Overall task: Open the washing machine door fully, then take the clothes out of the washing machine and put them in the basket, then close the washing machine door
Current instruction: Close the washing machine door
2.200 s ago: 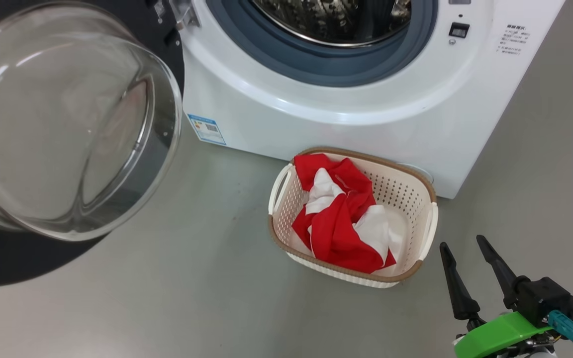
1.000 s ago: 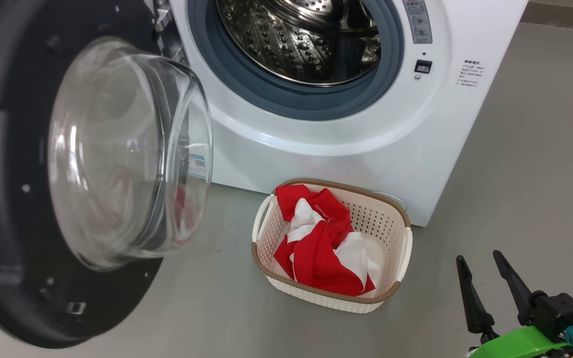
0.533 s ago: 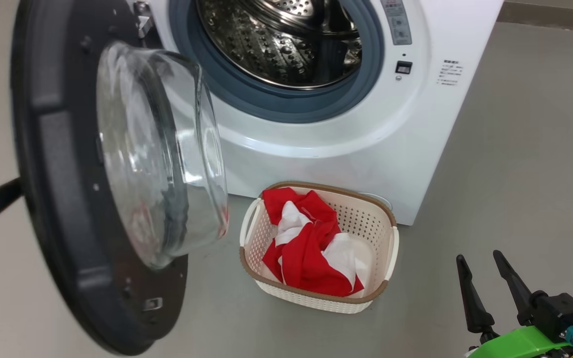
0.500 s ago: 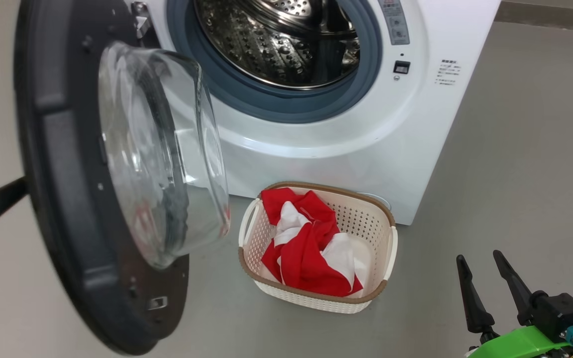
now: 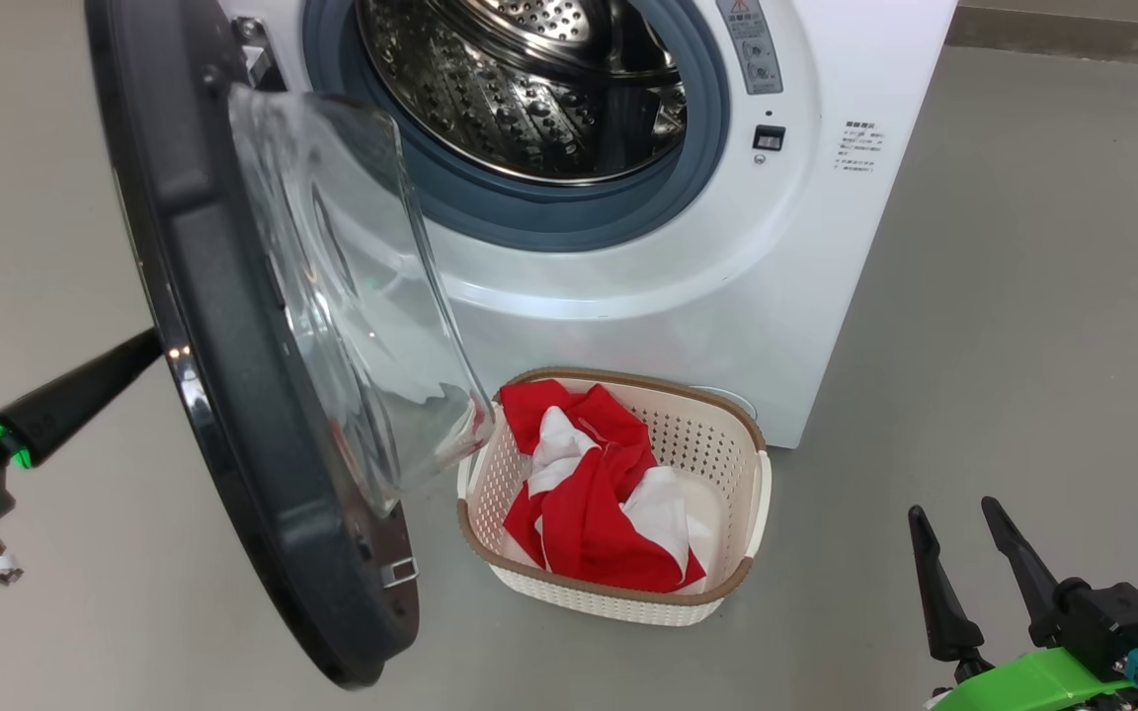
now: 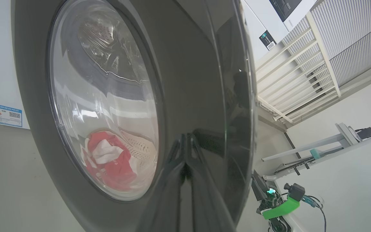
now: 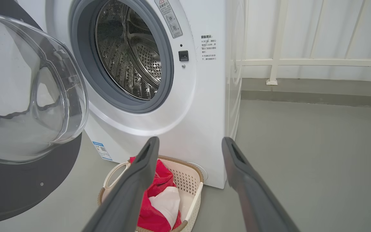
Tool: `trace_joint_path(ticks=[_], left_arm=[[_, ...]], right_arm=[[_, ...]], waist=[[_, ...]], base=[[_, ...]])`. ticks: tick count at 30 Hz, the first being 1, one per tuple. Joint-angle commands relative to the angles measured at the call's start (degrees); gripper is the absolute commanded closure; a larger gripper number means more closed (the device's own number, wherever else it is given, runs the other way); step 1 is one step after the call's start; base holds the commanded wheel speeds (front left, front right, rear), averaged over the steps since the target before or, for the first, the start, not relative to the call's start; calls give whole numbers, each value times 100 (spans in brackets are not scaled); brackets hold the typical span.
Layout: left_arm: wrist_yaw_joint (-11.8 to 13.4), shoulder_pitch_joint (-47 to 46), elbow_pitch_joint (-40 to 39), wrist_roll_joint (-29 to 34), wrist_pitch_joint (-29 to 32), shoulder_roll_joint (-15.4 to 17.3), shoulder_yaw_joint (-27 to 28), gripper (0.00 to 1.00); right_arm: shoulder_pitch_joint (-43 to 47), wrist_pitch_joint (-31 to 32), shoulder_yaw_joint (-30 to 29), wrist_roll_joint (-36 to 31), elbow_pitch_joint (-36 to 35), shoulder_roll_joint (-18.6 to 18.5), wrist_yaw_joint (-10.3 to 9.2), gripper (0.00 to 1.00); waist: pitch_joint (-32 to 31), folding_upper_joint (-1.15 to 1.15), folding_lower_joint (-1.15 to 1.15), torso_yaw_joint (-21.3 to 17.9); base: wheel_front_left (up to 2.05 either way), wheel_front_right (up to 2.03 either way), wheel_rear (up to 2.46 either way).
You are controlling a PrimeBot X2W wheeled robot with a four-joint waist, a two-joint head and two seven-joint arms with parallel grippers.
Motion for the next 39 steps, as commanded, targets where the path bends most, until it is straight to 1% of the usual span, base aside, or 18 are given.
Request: trace_joint_path(ticks=[1, 7, 11, 13, 14, 15, 16, 19, 21, 22, 23, 24, 25, 26, 35, 38, 39], left_arm=[[-42, -278, -117, 48, -87, 289, 186, 100], [-42, -120, -23, 101, -378, 337, 124, 100], [-42, 171, 49, 240, -869, 305, 103, 100], [-42, 353, 99, 288, -1157, 256, 90, 97], [-42, 449, 118, 296, -1302, 232, 86, 91], [-42, 546, 143, 282, -1447, 197, 93, 78], [-42, 636, 174, 273, -1579, 174, 98, 69], [-42, 912, 284, 238, -1958, 103, 108, 60], [-42, 1093, 372, 192, -2223, 38, 141, 52], [-42, 1169, 410, 174, -2332, 15, 145, 43], [-42, 1248, 445, 176, -2434, -1, 133, 26], [-42, 1328, 483, 182, -2534, -20, 113, 13], [-42, 1403, 517, 175, -2627, -47, 91, 5], [-42, 1472, 541, 156, -2708, -79, 67, 0], [-42, 2174, 603, -89, -3284, -466, -30, 0], [-42, 2357, 642, -41, -3487, -616, -143, 0], [-42, 2433, 717, 46, -3659, -701, -235, 0]], right_arm=[[5, -36, 113, 71, -142, -47, 37, 0], [20, -36, 122, 86, -147, -47, 37, 0], [48, -36, 177, 100, -138, -47, 37, 0], [61, -36, 202, 119, -121, -47, 37, 0], [66, -36, 222, 129, -112, -47, 37, 0], [66, -36, 242, 138, -106, -47, 37, 0], [65, -36, 263, 145, -101, -47, 37, 0], [51, -36, 320, 152, -84, -47, 37, 0], [40, -36, 353, 153, -73, -47, 37, 0], [34, -36, 367, 153, -67, -47, 37, 0], [27, -36, 380, 153, -60, -47, 37, 0], [21, -36, 393, 154, -52, -47, 37, 0], [13, -36, 402, 155, -45, -47, 37, 0], [3, -36, 412, 155, -39, -47, 37, 0], [-52, -36, 499, 186, 6, -47, 37, 0], [-64, -36, 519, 192, 1, -47, 37, 0], [-74, -36, 529, 189, 3, -47, 37, 0]], waist=[[-3, 0, 0, 4], [-44, 0, 0, 40], [-110, 0, 0, 88], [-145, 0, 0, 120], [-159, 0, 0, 131], [-169, 0, 0, 142], [-179, 0, 0, 152], [-193, 0, 0, 185], [-206, 0, 0, 204], [-211, 0, 0, 213], [-217, 0, 0, 222], [-226, 0, 0, 233], [-229, 0, 0, 244], [-236, 0, 0, 255], [-297, 0, 0, 336], [-284, 0, 0, 359], [-267, 0, 0, 377]], base=[[0, 0, 0], [0, 0, 0], [0, 0, 0], [0, 0, 0], [0, 0, 0], [0, 0, 0], [0, 0, 0], [0, 0, 0], [0, 0, 0], [0, 0, 0], [0, 0, 0], [0, 0, 0], [0, 0, 0], [0, 0, 0], [0, 0, 0], [0, 0, 0], [0, 0, 0]])
